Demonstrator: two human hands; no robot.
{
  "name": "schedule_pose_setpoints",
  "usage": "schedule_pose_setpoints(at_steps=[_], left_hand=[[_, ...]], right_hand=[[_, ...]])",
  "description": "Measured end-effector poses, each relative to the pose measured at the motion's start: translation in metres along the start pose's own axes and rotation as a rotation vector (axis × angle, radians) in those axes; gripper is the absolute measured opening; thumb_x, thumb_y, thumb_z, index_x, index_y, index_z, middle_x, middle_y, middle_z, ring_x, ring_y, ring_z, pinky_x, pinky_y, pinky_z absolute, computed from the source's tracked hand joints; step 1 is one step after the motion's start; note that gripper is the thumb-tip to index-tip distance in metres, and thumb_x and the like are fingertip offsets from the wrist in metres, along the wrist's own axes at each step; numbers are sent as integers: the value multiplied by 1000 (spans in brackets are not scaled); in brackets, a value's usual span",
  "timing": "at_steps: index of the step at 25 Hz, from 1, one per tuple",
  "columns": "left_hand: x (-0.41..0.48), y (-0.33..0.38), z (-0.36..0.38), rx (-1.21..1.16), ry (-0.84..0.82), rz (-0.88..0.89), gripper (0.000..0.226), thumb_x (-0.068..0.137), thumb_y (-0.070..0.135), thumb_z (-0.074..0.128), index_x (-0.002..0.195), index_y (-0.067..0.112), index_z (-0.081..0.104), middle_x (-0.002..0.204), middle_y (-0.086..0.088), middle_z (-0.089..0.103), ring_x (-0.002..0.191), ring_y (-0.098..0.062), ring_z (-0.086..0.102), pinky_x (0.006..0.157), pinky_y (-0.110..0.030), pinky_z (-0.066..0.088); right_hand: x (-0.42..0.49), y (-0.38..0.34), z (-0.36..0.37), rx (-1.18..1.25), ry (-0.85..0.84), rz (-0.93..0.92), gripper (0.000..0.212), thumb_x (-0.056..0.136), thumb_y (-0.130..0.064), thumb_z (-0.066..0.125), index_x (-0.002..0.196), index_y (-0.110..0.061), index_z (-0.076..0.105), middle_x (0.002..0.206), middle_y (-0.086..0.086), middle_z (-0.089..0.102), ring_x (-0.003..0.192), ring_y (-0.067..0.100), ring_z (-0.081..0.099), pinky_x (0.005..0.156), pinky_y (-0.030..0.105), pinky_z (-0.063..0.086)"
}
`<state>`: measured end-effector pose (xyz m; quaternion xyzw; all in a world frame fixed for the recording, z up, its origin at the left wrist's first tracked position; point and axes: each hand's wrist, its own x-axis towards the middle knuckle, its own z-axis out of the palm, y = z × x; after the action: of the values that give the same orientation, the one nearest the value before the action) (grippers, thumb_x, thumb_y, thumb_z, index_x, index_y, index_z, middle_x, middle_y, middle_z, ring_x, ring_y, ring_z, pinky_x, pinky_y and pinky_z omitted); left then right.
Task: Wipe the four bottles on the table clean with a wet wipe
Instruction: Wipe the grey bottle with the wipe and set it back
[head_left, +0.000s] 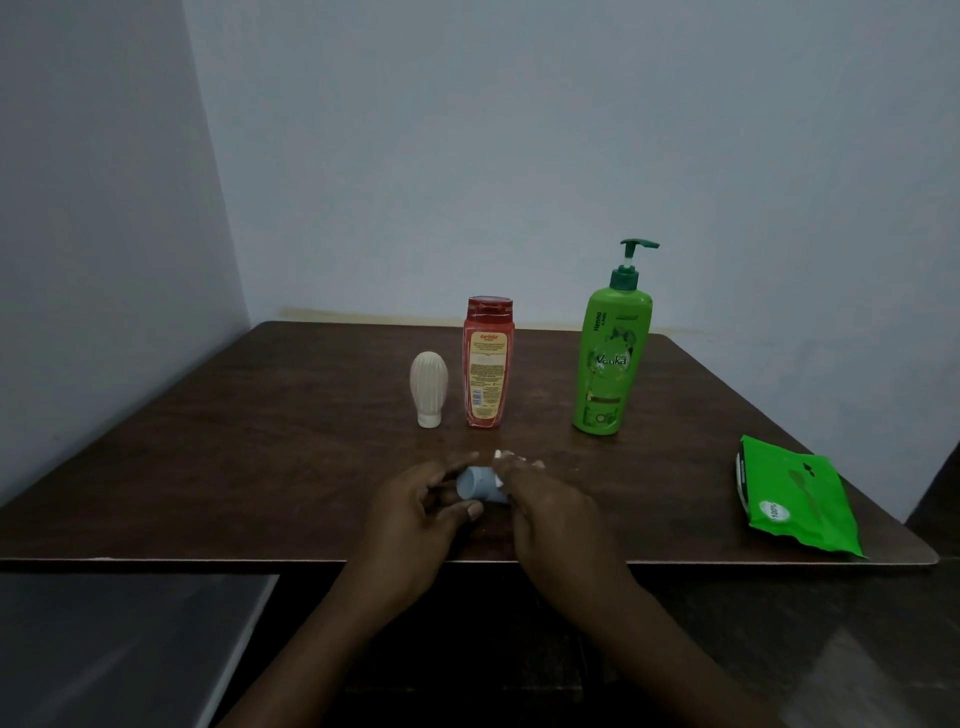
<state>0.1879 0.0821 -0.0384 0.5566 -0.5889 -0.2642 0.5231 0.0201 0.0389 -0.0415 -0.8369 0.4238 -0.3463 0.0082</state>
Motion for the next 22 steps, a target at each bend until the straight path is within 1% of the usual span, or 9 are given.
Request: schedule_pose_setpoints(at_steps=[2,5,7,9,11,13,16,19,22], left_hand=[[1,1,1,-21,23,-13,43,87,3,77,116,35,72,107,20,76,101,3,72,86,-20,59],[3,0,2,38,18,-24,35,91,15,76,120,34,70,106,20,74,100,9,67,86,-15,54],[5,-2,1,71,24,-13,36,92,19,75,125,32,69,110,23,71,102,13,64,87,-11,51],[5,-3,1,86,22,-12,37,93,19,73,127,32,67,110,25,69,105,14,62,87,-7,49],[4,-4,1,90,24,-13,36,94,20,72,128,31,67,113,24,69,106,11,63,90,-10,50],[4,-5,1,88,26,-20,36,95,21,72,129,31,66,116,21,70,106,7,64,91,-12,50],[3,-3,2,82,38,-2,31,94,19,73,121,34,68,106,25,71,101,13,64,84,-5,48],[5,-2,3,71,54,6,29,92,16,75,107,40,71,98,29,75,97,11,68,82,-8,51],[4,0,2,60,47,-10,28,93,16,74,101,43,71,100,33,73,96,8,70,81,-13,53]], right_hand=[[1,-3,2,-33,6,-70,49,87,-12,39,132,-10,58,134,7,61,125,18,56,108,33,43],[-3,5,-2,-126,4,-150,58,80,-14,32,132,-6,58,132,10,62,121,21,60,104,38,46],[-5,15,-7,-139,-10,-131,59,80,-14,33,134,-8,57,133,8,62,120,21,61,103,38,48],[-6,25,-13,-166,-20,-82,55,80,-11,38,131,-10,61,128,8,65,114,22,65,97,38,52],[-5,33,-20,-215,-79,-3,48,84,-10,46,129,-15,61,123,7,68,110,23,66,92,34,52],[-2,35,-25,-241,-147,60,43,91,-15,48,132,-22,57,125,2,66,110,19,63,92,30,47],[0,24,-25,-159,-108,110,43,93,-17,47,135,-23,56,129,0,64,115,17,60,98,27,42],[5,0,-17,-41,-77,18,46,93,-13,46,138,-20,53,139,0,57,129,15,51,110,24,34],[8,-13,-11,-10,-123,-70,53,90,-12,41,143,-13,47,146,4,49,137,16,43,115,22,20]])
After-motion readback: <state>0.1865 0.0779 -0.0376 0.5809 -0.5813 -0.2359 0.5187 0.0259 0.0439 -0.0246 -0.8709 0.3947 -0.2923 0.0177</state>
